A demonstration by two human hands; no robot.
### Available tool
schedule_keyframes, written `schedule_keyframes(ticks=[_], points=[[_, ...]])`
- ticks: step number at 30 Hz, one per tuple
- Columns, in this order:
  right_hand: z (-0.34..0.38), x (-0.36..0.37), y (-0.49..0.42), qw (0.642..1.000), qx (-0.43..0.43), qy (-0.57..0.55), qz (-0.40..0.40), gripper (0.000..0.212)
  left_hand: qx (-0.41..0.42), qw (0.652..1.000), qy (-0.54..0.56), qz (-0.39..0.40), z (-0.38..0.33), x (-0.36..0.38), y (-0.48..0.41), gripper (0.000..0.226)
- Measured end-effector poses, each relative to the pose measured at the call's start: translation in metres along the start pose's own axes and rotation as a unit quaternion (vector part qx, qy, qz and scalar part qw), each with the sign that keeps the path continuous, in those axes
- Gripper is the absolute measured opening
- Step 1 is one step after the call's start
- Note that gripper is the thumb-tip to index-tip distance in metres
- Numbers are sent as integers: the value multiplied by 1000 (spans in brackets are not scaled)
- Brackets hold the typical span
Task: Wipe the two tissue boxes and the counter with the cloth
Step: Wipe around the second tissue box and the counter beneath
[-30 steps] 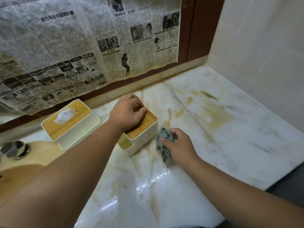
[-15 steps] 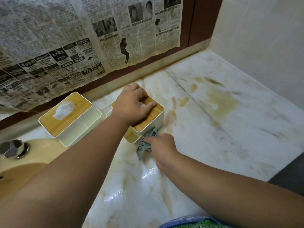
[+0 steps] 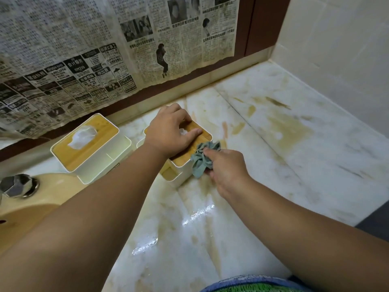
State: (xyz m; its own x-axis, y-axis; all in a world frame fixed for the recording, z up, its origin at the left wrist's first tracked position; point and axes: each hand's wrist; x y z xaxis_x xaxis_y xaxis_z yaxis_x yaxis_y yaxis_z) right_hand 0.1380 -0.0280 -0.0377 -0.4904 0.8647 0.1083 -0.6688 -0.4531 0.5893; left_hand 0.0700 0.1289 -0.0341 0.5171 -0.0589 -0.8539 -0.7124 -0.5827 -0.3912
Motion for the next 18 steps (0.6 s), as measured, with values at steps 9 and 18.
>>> schedule_keyframes(ticks=[9,18], points=[[-33,7,9,997,70,11,31,10,-3,1000,-3,6,-3,-2,0,41],[-34,5,21,988,81,26,127,8,-3,1000,-7,15,-5,-4,0,40]])
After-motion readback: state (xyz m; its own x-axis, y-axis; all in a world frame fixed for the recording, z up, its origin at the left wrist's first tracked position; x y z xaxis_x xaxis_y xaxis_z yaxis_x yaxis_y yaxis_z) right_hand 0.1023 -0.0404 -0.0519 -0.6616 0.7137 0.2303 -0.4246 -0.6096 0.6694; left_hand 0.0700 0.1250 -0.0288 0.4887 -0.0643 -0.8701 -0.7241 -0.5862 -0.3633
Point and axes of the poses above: each hand's wrist, its own y-axis away from the middle knuckle, its own x-axis out of the palm, z = x × y, and after that the axes turned 4 degrees about -z, right-handed
